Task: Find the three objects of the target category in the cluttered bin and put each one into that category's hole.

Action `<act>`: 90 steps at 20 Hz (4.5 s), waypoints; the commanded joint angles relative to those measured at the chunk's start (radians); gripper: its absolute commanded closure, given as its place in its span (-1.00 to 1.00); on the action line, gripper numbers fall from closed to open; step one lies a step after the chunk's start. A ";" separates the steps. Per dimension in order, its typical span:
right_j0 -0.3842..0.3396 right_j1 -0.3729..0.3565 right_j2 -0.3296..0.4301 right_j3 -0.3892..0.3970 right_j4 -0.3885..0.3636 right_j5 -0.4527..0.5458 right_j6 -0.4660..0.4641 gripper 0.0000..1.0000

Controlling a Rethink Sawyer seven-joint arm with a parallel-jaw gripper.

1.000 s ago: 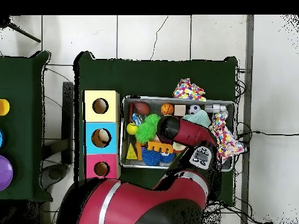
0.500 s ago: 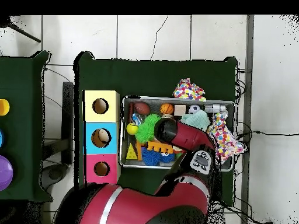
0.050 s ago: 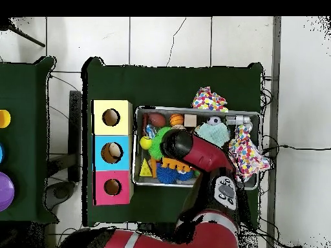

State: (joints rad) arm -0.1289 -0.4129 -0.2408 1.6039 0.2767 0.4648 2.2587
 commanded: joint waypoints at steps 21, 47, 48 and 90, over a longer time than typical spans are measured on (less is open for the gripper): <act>0.213 -0.073 0.039 0.015 0.172 0.466 0.371 1.00; 0.246 0.073 -0.139 -0.072 -0.024 0.287 0.239 1.00; 0.243 0.075 -0.135 -0.067 -0.020 0.286 0.240 1.00; 0.105 -0.044 -0.065 -0.265 0.032 0.767 0.214 -1.00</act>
State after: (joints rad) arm 0.0012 -0.4927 -0.3811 1.4351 0.3294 1.1921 2.3477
